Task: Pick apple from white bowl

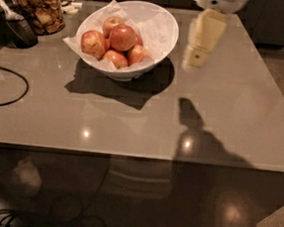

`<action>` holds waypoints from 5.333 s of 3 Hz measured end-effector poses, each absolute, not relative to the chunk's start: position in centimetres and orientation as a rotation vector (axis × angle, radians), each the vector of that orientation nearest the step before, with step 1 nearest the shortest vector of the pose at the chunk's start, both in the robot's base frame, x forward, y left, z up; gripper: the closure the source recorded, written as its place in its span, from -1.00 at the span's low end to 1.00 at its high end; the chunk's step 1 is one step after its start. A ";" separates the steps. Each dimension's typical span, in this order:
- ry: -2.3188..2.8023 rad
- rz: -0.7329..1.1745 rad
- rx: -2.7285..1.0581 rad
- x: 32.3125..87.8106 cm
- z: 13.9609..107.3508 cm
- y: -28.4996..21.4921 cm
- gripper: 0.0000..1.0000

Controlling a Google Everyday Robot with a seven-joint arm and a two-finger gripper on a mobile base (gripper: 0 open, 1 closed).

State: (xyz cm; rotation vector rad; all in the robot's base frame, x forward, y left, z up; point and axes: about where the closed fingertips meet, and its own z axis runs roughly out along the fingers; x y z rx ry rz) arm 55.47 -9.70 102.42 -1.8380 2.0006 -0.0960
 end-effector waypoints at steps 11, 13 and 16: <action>1.840 0.476 -1.621 71.3 97.2 4.1 -1.00; 1.723 0.581 -1.599 72.2 95.6 5.2 -1.00; 1.697 0.633 -1.626 71.8 93.5 5.9 -1.00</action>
Offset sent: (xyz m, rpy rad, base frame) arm 0.0765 0.0584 -0.0092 -0.0225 0.0842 -0.0071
